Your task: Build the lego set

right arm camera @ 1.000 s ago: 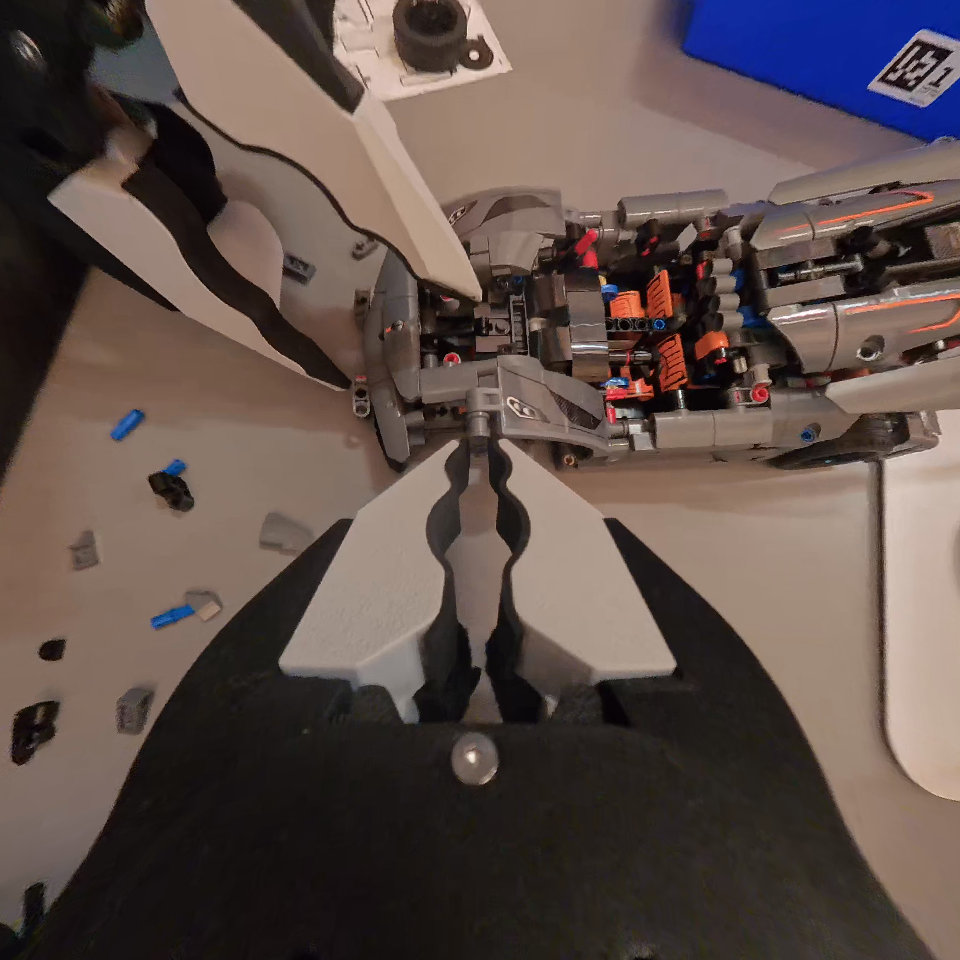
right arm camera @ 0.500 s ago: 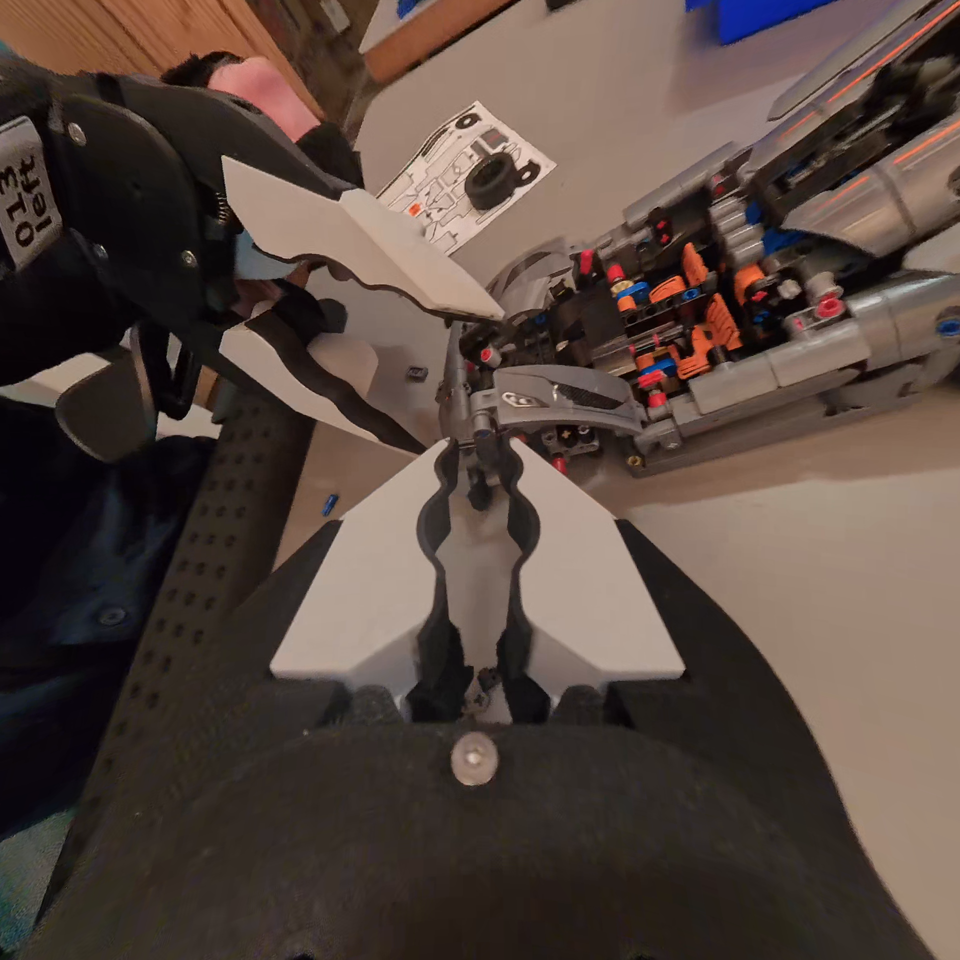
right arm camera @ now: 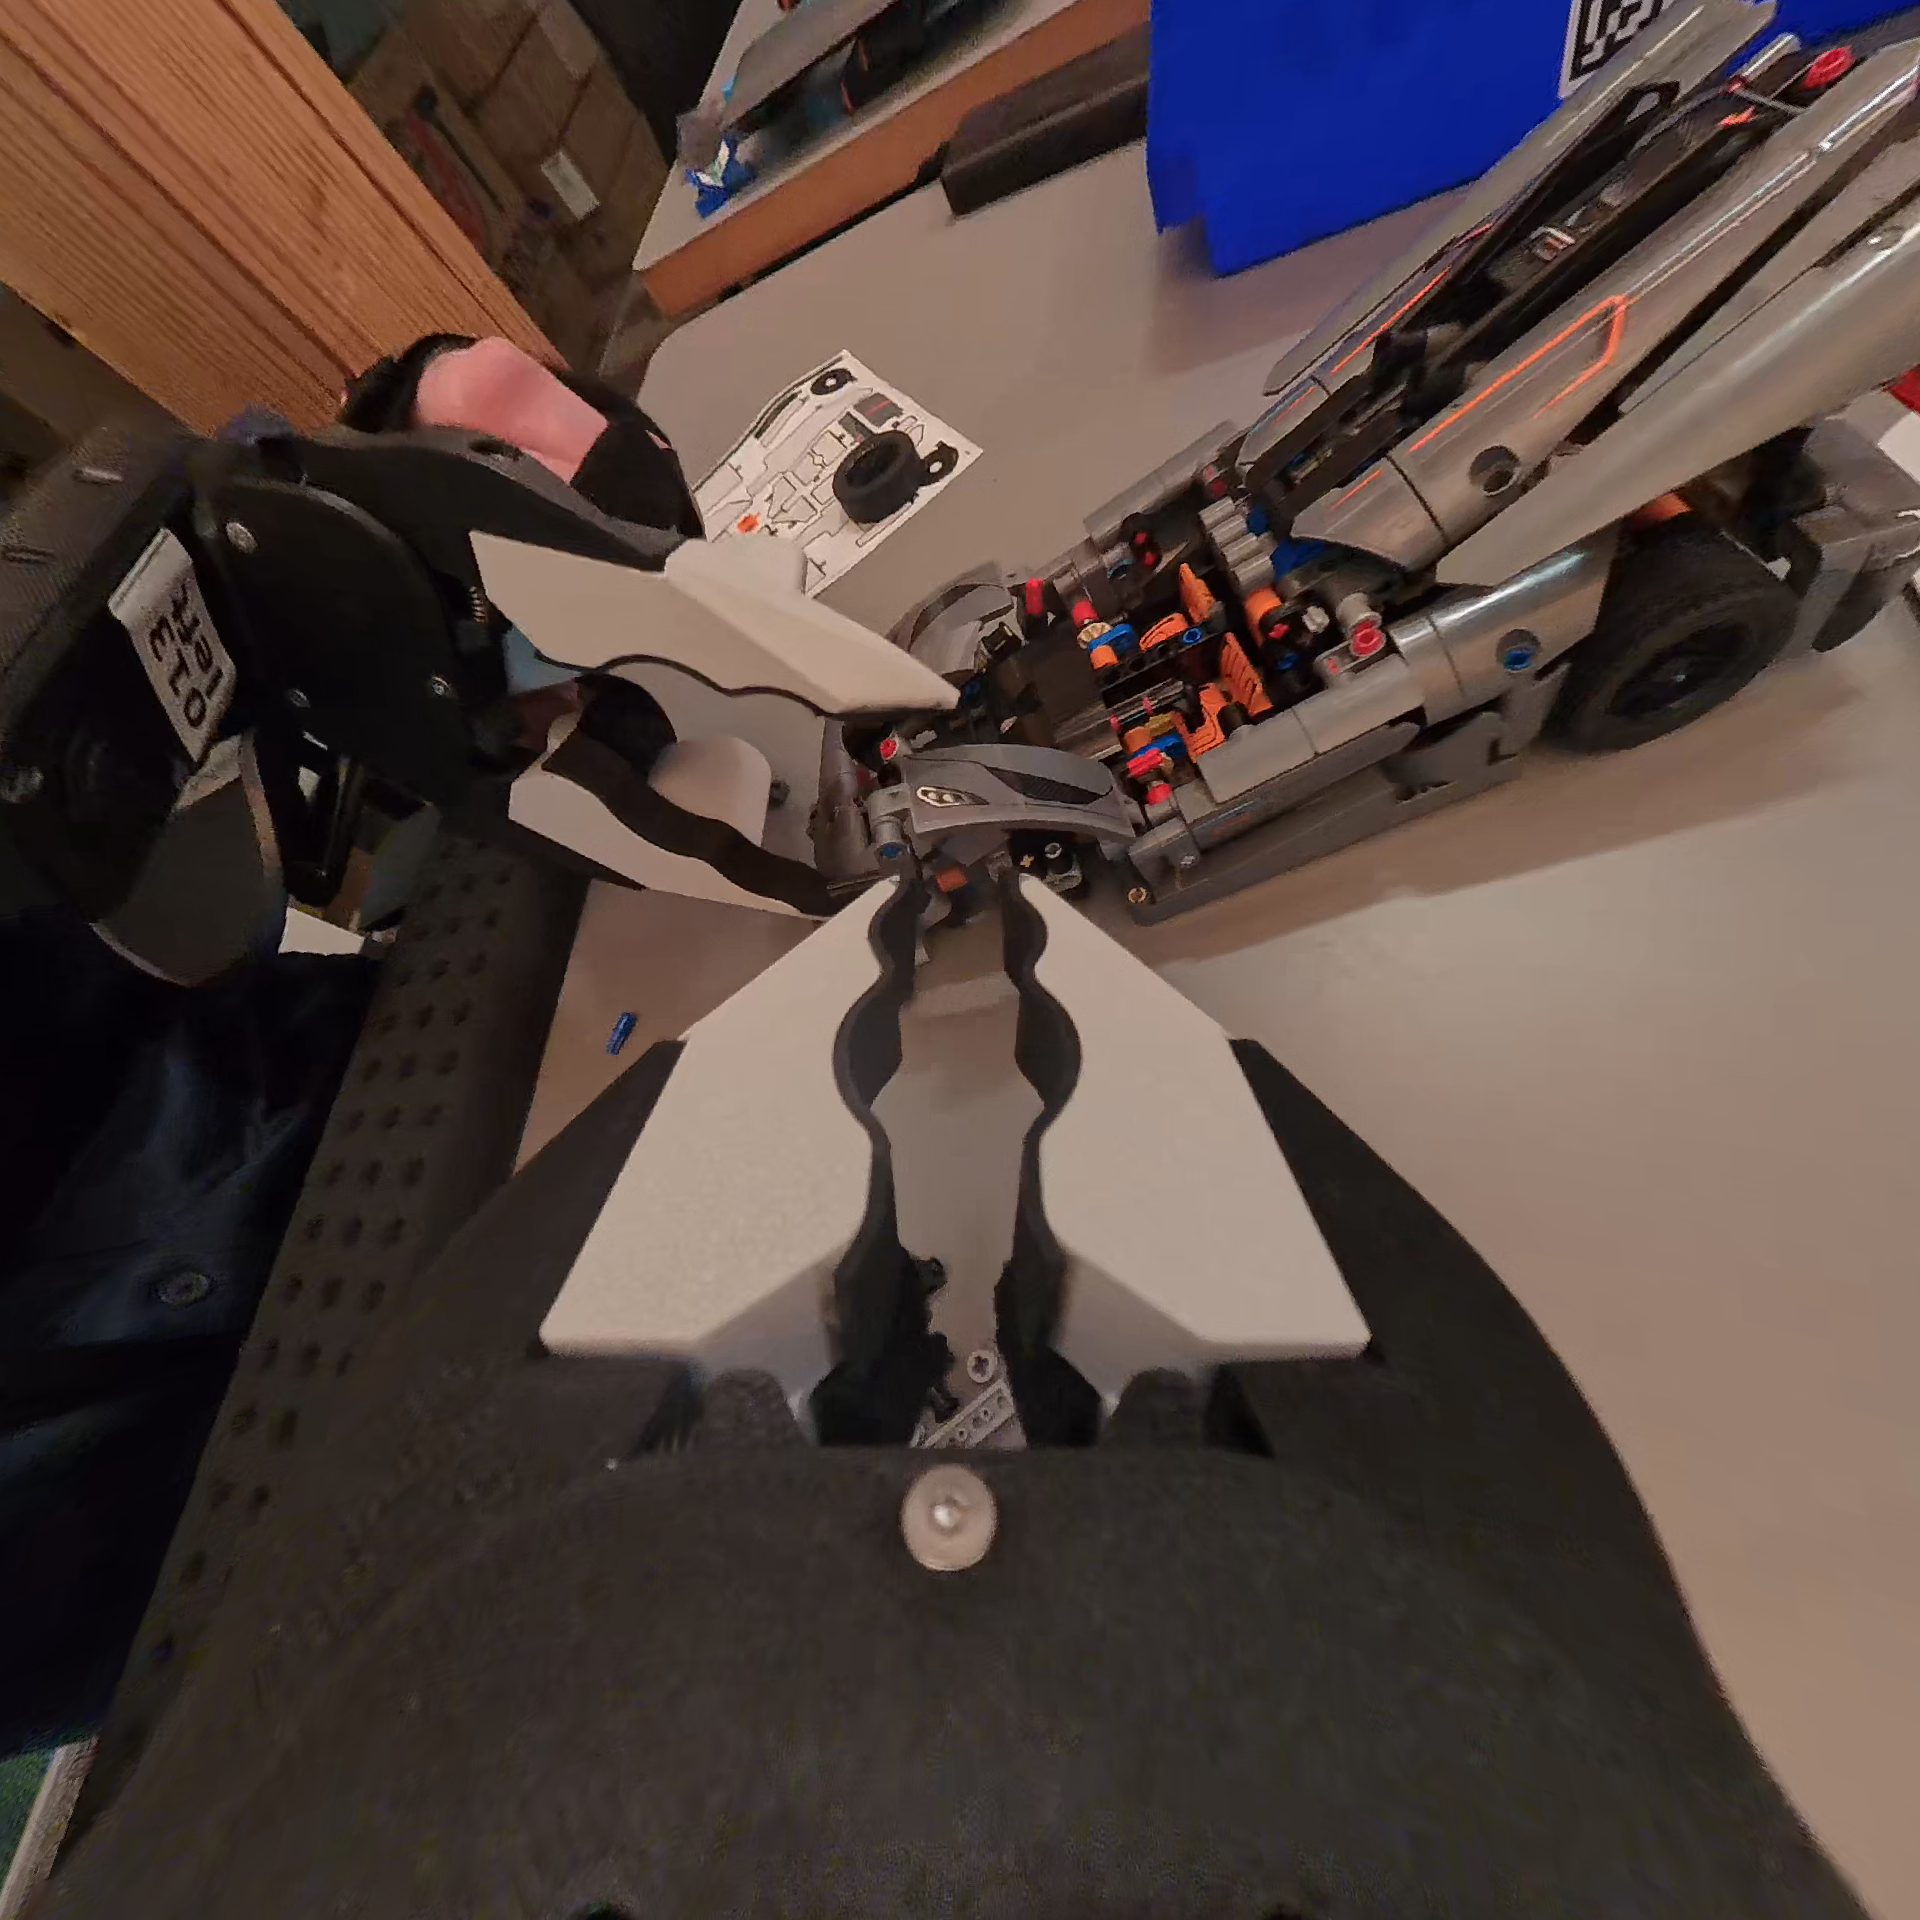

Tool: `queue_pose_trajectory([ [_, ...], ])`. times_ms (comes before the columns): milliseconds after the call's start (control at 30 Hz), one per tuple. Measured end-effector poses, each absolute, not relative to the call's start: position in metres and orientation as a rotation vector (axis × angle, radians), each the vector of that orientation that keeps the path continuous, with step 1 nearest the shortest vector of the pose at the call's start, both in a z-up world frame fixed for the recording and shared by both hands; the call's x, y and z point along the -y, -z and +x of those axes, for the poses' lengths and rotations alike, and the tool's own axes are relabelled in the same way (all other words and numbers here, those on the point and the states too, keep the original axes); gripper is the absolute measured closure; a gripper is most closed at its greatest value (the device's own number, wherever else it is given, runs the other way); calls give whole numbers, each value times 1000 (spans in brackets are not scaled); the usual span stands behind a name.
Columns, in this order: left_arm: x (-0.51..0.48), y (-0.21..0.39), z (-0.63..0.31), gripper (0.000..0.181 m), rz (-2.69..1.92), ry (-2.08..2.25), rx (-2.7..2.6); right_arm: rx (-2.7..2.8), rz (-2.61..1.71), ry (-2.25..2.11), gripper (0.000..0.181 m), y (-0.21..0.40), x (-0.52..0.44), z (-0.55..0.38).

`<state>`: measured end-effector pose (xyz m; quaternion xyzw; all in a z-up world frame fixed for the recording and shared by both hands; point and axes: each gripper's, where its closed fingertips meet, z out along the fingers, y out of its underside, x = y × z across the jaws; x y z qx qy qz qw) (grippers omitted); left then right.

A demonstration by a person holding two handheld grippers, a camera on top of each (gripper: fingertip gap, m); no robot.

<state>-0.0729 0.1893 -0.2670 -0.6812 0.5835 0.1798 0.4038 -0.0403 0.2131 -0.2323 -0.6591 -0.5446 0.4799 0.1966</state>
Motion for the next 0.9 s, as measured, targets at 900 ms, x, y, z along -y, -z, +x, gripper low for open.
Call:
queue_pose_trajectory([
  [900, -170, 244, -82, 134, -1842, -156, -1408, 1781, -1765, -1104, 161, 233, -199, -6],
])
